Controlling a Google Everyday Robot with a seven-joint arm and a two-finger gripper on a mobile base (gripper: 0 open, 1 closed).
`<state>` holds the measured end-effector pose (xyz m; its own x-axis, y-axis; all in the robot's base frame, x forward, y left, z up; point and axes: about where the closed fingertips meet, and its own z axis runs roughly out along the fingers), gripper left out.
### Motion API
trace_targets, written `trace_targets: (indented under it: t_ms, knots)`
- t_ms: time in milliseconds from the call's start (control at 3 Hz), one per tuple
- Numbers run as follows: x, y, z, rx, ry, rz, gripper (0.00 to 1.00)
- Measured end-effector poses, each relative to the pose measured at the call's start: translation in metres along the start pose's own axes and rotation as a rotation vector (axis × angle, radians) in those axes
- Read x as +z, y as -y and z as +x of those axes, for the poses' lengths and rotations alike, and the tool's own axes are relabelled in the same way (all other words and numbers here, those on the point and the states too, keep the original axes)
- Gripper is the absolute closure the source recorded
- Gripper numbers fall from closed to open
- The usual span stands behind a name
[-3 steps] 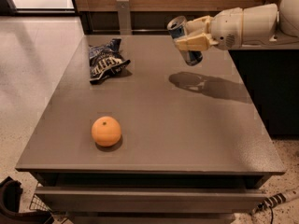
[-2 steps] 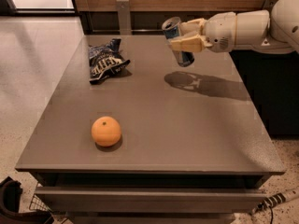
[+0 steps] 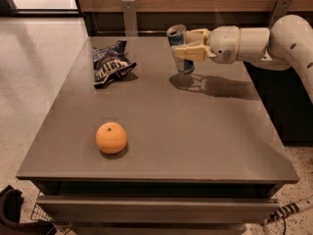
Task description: Place redbull can upright
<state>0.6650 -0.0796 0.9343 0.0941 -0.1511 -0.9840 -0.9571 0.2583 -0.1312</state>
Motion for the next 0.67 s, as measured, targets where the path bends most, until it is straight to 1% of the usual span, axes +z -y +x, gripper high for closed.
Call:
trace_targets:
  t_ms: [333,667]
  knots:
    - [-0.006,-0.002,0.013,0.029,0.041,0.025,1.0]
    - [-0.014,-0.005,0.035,0.077,0.069,0.056,1.0]
